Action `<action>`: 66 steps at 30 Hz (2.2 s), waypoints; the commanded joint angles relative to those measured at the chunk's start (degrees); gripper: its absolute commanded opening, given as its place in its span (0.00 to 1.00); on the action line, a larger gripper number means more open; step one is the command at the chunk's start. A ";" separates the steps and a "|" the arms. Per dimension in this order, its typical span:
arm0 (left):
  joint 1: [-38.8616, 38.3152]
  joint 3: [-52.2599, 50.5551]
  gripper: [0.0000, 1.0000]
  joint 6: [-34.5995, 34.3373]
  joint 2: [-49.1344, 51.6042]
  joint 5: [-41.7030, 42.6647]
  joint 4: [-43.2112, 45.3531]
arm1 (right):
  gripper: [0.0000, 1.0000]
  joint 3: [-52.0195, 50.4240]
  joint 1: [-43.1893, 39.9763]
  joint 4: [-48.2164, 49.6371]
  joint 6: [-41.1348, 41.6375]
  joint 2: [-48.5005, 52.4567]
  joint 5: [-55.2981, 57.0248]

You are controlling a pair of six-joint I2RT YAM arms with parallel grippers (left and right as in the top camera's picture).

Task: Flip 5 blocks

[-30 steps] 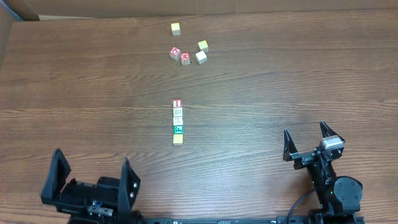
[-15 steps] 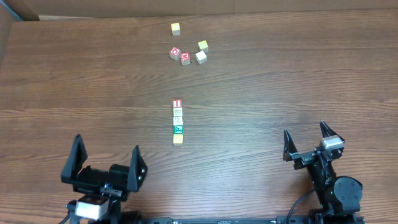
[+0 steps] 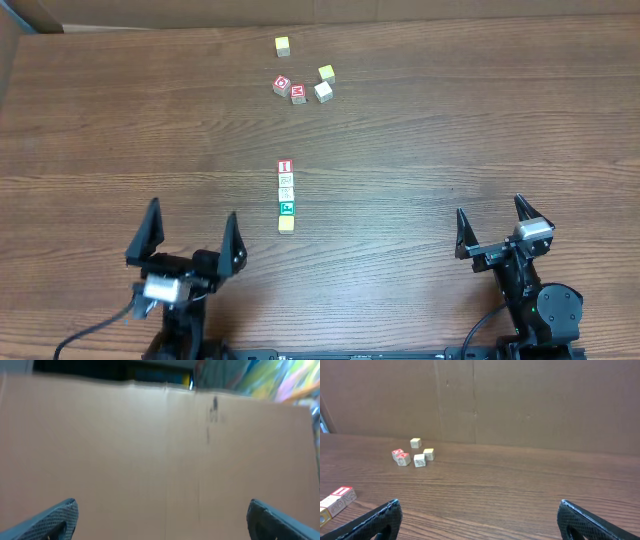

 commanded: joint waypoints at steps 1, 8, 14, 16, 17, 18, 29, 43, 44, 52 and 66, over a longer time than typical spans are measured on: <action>0.17 -0.83 1.00 -0.74 -0.68 -0.24 -5.11 | 1.00 -0.59 -0.17 0.15 -0.22 -0.46 -0.13; -2.29 -0.83 1.00 -0.59 -0.68 -6.34 -23.71 | 1.00 -0.59 -0.17 0.15 -0.22 -0.46 -0.13; -2.34 -0.83 1.00 -0.59 -0.68 -12.50 -34.67 | 1.00 -0.59 -0.17 0.15 -0.22 -0.46 -0.13; -2.34 -0.83 1.00 -0.48 -0.68 -14.40 -36.52 | 1.00 -0.59 -0.17 0.15 -0.22 -0.46 -0.13; -2.34 -0.83 1.00 1.36 -0.68 -14.62 -36.30 | 1.00 -0.59 -0.17 0.15 -0.22 -0.46 -0.13; -2.36 -0.83 1.00 2.27 -0.68 -14.62 -36.39 | 1.00 -0.59 -0.17 0.15 -0.22 -0.46 -0.13; -2.36 -0.83 1.00 5.01 -0.68 -14.58 -36.37 | 1.00 -0.59 -0.17 0.15 -0.22 -0.46 -0.13; -2.34 -0.83 1.00 5.01 -0.63 -14.58 -36.37 | 1.00 -0.59 -0.17 0.15 -0.22 -0.46 -0.13; -2.34 -0.83 1.00 5.01 -0.63 -14.58 -36.37 | 1.00 -0.59 -0.17 0.15 -0.22 -0.46 -0.13; -2.34 -0.83 1.00 5.01 -0.63 -14.58 -36.37 | 1.00 -0.59 -0.17 0.15 -0.22 -0.46 -0.13; -2.34 -0.83 1.00 4.98 -0.63 -14.58 -36.37 | 1.00 -0.59 -0.17 0.15 -0.22 -0.46 -0.13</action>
